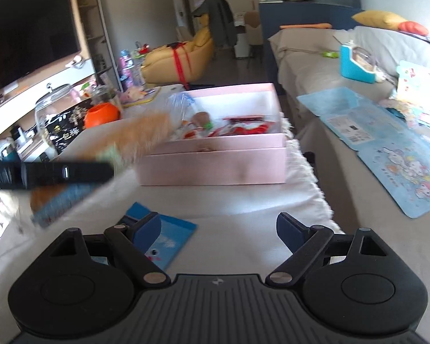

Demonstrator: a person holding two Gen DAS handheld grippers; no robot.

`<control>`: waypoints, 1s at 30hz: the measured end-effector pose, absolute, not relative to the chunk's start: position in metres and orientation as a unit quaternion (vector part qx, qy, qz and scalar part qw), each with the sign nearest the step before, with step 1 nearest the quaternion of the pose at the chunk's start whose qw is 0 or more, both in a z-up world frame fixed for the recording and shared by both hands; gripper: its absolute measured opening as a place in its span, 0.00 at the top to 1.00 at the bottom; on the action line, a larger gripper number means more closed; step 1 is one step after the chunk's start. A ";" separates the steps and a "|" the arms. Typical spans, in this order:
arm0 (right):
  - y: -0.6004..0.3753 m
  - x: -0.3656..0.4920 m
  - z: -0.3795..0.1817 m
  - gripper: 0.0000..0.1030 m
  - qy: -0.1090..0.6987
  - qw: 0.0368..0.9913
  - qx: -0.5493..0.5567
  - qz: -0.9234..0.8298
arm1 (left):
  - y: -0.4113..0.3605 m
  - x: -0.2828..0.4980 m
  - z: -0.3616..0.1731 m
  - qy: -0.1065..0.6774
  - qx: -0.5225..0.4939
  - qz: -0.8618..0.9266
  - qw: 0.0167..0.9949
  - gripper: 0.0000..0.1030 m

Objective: Organize snacks
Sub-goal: 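Carry the biscuit stick toward the pink box with the left tool while the right lowers the blue packet, then lift the small blue packet and drop it into the pink box with the right tool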

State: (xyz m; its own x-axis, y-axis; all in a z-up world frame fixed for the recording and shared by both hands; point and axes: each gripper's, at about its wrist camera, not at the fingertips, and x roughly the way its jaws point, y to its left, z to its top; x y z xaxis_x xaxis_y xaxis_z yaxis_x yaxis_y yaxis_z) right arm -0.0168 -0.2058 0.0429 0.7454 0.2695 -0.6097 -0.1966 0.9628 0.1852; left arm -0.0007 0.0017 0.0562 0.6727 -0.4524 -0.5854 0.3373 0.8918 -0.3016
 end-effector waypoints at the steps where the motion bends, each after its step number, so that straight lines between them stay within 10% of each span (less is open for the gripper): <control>1: -0.209 -0.016 0.041 0.14 0.337 0.932 0.057 0.123 | 0.006 -0.003 0.053 0.343 -0.087 -0.210 0.911 0.65; 30: -0.082 0.052 0.020 0.15 0.427 0.890 -0.018 0.161 | 0.089 -0.057 0.005 0.396 -0.109 -0.098 0.907 0.64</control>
